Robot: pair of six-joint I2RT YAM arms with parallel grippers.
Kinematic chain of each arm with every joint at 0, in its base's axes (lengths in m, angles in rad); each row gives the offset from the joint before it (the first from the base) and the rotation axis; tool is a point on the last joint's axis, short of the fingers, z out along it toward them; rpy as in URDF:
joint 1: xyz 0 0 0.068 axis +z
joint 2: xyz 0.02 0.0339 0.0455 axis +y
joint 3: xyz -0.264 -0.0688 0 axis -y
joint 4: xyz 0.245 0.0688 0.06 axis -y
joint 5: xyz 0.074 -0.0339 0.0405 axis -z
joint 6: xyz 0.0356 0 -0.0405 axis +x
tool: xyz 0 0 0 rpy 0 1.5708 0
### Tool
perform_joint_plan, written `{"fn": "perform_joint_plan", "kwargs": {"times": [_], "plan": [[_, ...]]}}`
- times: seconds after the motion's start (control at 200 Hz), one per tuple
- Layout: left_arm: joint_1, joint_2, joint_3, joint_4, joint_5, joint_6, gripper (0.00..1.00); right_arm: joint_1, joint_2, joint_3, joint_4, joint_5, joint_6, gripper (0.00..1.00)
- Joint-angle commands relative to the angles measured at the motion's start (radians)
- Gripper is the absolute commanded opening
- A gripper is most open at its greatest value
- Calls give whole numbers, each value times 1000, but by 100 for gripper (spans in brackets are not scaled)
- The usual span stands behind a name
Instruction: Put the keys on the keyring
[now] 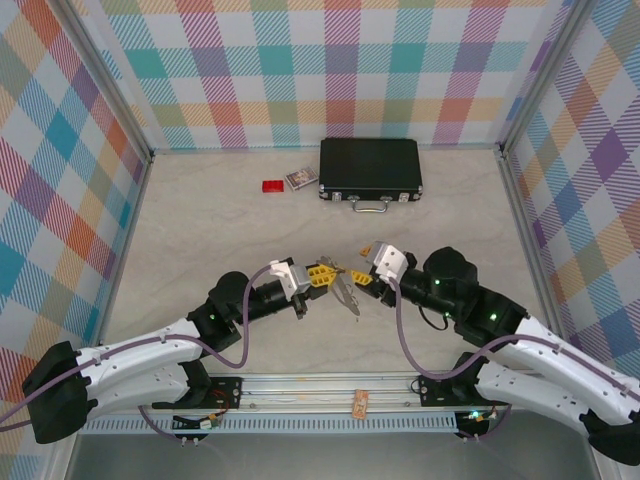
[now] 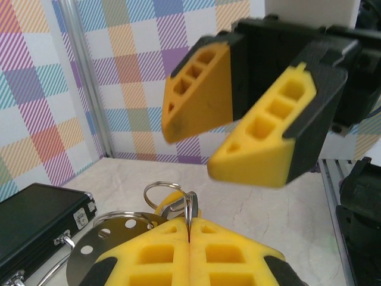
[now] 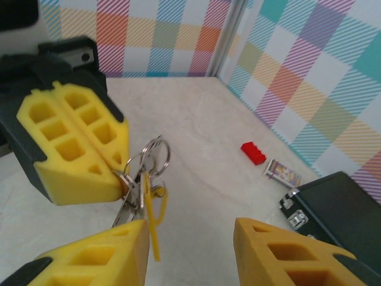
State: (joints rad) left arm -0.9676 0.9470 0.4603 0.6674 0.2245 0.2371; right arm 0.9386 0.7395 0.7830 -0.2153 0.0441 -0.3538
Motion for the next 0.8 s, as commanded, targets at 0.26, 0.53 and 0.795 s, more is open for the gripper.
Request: {"fn": "perform_joint_plan", "kwargs": {"times": [0.26, 0.53, 0.795], "plan": [[-11, -32, -9, 92, 45, -57, 0, -2, 67, 11, 40, -37, 1, 38], [-11, -21, 1, 110, 92, -93, 0, -6, 130, 44, 108, -26, -26, 39], [-11, -33, -15, 120, 77, -93, 0, -67, 212, 125, 76, -44, -27, 39]]}}
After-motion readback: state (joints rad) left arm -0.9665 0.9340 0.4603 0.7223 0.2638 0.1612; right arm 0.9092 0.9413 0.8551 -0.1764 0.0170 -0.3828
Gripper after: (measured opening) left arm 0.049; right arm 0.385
